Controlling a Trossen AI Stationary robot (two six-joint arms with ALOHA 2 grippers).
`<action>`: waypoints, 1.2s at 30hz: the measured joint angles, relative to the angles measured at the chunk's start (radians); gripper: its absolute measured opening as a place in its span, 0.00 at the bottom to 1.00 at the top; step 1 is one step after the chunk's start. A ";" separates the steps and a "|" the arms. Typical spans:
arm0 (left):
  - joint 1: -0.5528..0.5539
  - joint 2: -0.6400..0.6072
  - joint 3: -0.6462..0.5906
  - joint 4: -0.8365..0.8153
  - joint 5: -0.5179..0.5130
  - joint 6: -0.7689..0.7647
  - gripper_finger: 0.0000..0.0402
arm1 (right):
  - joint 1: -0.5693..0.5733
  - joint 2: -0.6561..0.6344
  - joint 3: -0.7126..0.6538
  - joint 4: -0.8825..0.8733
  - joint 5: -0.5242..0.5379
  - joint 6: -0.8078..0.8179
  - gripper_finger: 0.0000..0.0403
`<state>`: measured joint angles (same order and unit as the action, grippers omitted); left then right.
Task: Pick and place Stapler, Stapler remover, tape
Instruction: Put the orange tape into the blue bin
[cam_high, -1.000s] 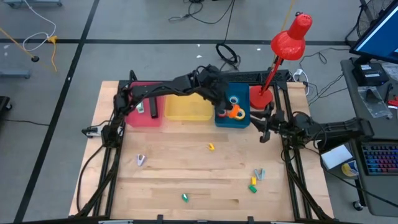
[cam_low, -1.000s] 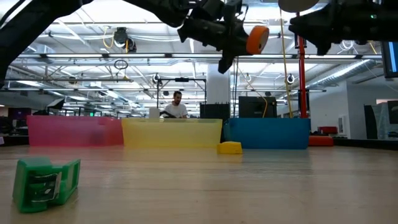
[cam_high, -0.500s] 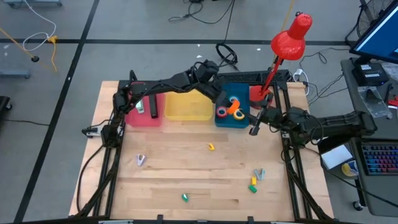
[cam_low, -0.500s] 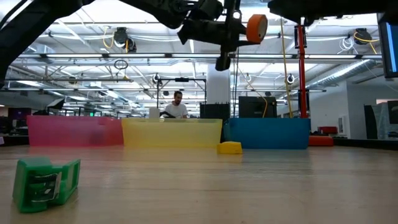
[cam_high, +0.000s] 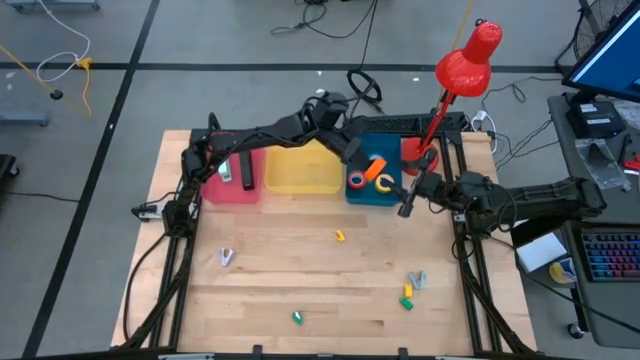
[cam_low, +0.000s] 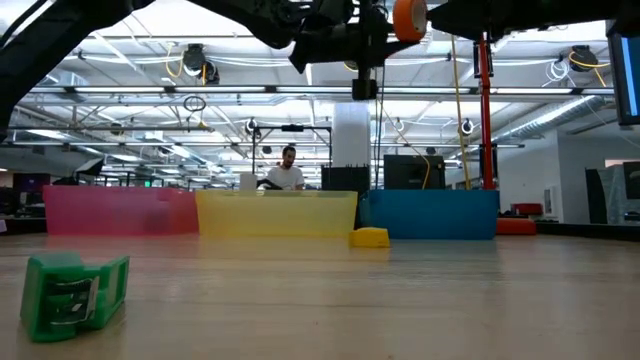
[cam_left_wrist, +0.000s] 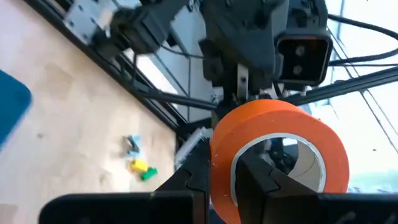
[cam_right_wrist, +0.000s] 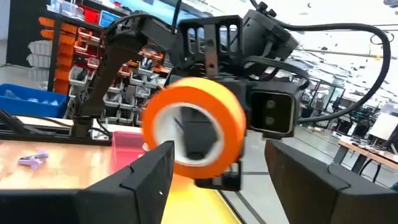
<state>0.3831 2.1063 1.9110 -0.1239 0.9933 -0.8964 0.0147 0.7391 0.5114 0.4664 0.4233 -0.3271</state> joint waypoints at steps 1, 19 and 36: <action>-0.005 0.000 0.000 -0.004 0.008 -0.001 0.10 | 0.000 0.000 0.000 0.003 0.000 0.000 0.61; -0.061 0.000 0.000 -0.008 -0.057 -0.002 0.10 | 0.000 0.019 0.000 0.046 -0.007 0.031 0.60; -0.079 0.000 -0.001 -0.013 -0.112 0.026 0.10 | 0.000 0.051 -0.001 0.081 -0.056 0.178 0.15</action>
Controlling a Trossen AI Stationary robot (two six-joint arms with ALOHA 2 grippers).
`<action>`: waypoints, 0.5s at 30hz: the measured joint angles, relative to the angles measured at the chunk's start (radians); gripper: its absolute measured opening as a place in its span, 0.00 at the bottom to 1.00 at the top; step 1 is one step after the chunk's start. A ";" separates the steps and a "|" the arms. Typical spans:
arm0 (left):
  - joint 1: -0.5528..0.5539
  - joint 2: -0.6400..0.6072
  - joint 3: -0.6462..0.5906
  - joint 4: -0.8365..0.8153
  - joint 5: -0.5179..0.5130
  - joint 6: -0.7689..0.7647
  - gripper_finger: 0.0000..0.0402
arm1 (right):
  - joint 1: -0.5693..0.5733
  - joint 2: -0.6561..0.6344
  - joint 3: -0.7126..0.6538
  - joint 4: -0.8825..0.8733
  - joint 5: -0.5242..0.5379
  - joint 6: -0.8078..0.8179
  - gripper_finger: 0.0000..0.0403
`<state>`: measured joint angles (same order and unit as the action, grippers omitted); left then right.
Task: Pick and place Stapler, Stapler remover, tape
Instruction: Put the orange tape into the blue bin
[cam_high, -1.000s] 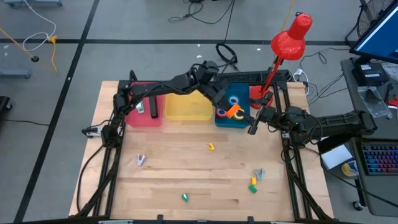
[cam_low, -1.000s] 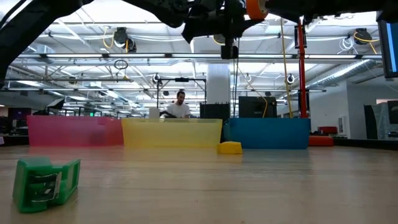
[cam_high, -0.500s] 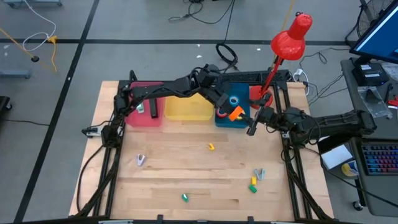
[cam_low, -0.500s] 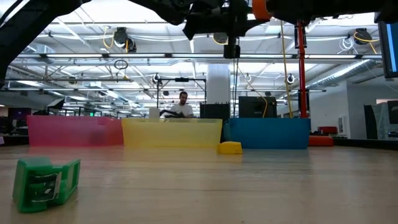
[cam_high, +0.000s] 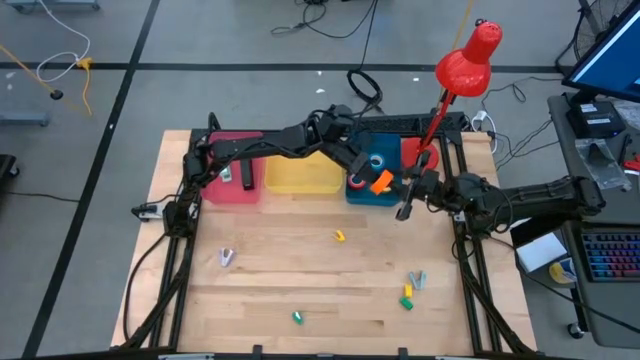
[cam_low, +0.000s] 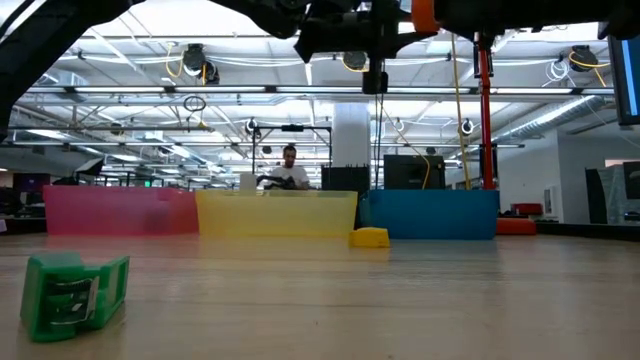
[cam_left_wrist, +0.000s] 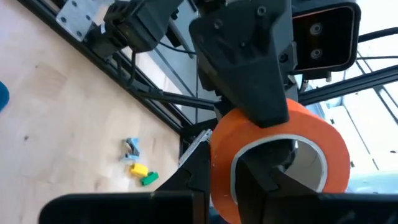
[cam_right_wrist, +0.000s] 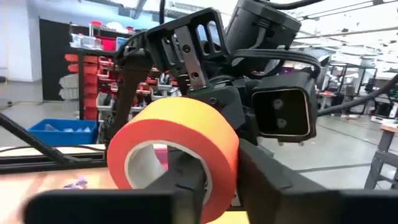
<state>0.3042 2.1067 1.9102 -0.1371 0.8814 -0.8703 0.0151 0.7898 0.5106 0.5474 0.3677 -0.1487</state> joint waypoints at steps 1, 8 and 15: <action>-0.001 0.000 0.000 0.000 -0.010 0.005 0.10 | 0.000 0.000 0.000 0.001 0.002 0.006 0.11; 0.002 0.000 0.000 -0.004 -0.043 0.067 0.32 | 0.000 -0.002 0.000 -0.007 -0.001 0.059 0.09; 0.028 0.003 0.000 -0.055 -0.022 0.203 0.56 | -0.001 -0.002 0.001 -0.078 0.031 0.117 0.09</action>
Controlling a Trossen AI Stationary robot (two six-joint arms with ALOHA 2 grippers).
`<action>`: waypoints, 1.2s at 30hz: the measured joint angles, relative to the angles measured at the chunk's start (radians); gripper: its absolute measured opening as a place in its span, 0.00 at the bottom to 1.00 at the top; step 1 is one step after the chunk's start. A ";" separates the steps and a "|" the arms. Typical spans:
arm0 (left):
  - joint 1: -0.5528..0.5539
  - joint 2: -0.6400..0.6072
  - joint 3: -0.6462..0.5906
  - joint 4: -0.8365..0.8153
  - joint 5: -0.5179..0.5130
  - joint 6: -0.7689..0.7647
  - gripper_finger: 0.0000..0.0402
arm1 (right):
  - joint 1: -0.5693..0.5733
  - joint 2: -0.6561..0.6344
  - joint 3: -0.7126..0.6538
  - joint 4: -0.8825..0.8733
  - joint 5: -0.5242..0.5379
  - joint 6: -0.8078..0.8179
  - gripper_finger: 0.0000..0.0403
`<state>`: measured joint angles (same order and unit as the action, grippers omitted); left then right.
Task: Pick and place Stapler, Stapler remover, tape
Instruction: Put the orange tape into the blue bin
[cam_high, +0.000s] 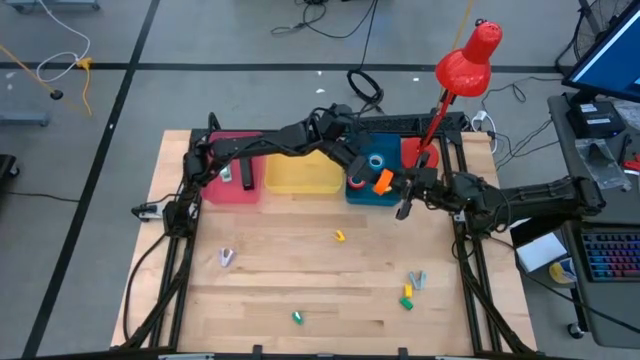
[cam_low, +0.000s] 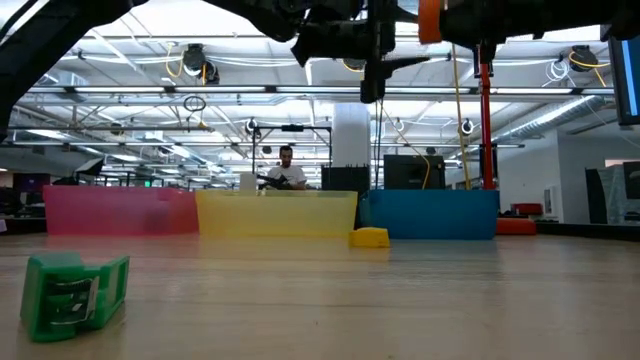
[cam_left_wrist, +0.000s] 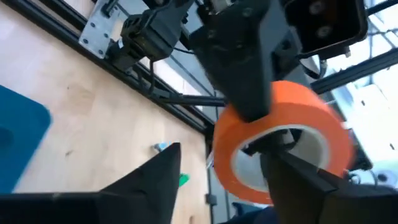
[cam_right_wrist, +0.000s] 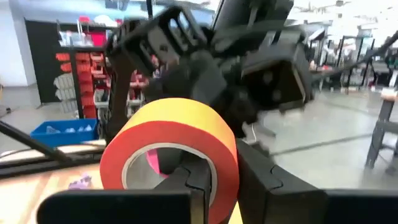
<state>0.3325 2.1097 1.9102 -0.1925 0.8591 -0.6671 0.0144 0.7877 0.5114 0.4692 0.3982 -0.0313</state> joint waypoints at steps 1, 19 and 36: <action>0.008 -0.001 0.000 -0.020 0.008 0.022 0.58 | 0.000 0.001 0.000 -0.010 0.000 0.010 0.09; 0.020 -0.001 0.000 -0.645 -0.359 0.342 0.68 | 0.001 0.000 0.000 -0.177 0.025 0.143 0.09; -0.169 -0.220 -0.088 -0.664 -0.752 0.298 0.68 | 0.001 0.001 -0.001 -0.280 0.021 0.186 0.09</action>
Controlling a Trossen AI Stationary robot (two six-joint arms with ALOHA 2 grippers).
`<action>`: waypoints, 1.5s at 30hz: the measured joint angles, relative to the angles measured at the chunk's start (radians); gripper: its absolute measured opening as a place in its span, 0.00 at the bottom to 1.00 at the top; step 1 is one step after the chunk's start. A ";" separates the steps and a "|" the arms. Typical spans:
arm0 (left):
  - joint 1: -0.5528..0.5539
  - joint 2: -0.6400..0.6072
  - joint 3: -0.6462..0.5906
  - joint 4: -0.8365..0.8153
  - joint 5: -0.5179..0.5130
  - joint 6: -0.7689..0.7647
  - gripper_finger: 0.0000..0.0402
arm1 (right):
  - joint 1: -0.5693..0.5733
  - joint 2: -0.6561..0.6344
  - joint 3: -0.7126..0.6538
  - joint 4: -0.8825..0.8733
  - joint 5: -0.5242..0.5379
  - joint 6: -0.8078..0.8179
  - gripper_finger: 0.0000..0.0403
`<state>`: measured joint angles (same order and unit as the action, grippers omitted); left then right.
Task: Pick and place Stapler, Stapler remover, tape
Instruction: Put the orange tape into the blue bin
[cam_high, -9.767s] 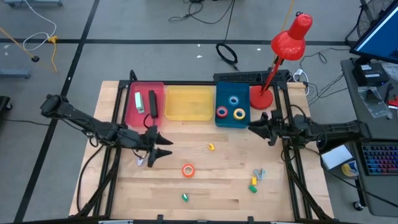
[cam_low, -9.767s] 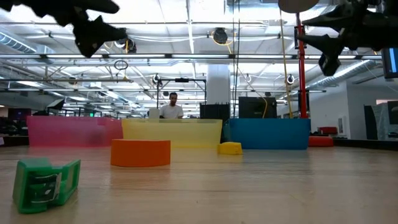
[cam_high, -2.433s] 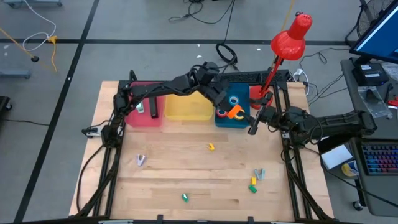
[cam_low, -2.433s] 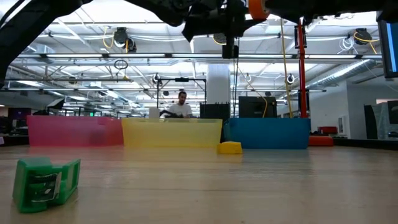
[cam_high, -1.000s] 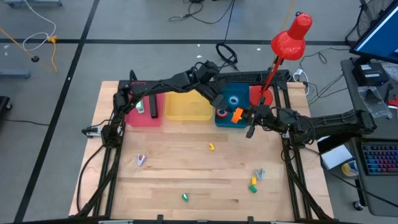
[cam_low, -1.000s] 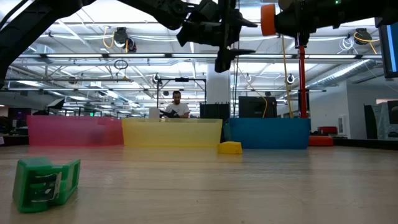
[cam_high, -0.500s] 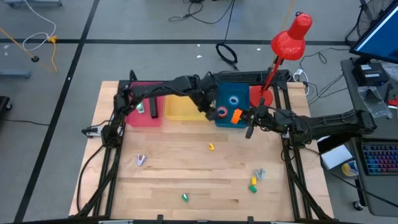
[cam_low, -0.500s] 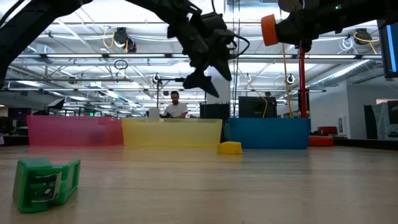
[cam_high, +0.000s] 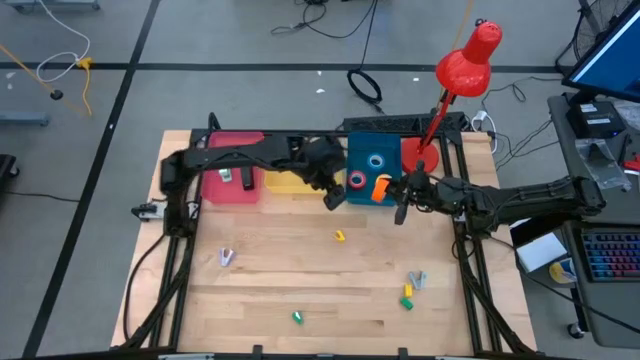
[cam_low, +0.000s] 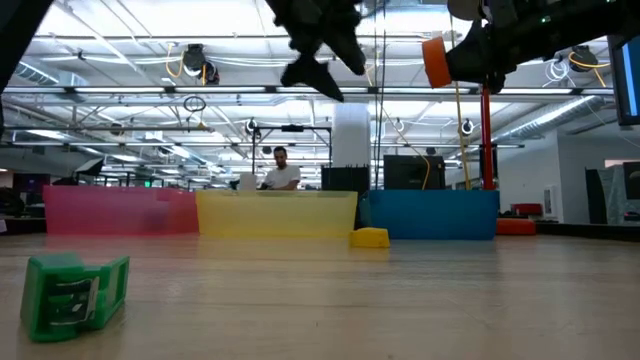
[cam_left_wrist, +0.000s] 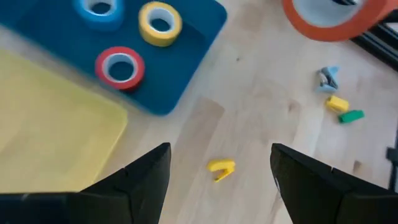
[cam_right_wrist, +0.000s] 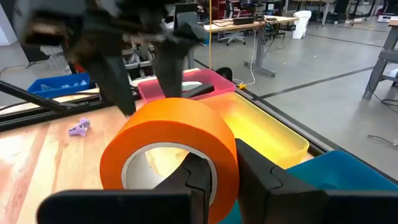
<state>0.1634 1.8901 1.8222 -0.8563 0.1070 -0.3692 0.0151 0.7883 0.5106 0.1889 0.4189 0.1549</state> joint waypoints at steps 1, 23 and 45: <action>-0.009 -0.030 -0.034 0.007 -0.028 -0.019 0.68 | 0.000 0.000 0.000 0.000 -0.001 -0.005 0.09; -0.075 -0.871 -1.004 0.569 -0.100 -0.154 0.68 | -0.195 0.370 0.185 0.180 0.005 0.025 0.09; 0.051 -1.304 -1.237 0.516 0.025 -0.028 0.68 | -0.484 0.757 0.377 0.000 0.009 0.266 0.09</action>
<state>0.2148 0.5865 0.5850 -0.3405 0.1315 -0.3975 -0.4685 1.5457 0.8875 0.1889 0.4277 0.4205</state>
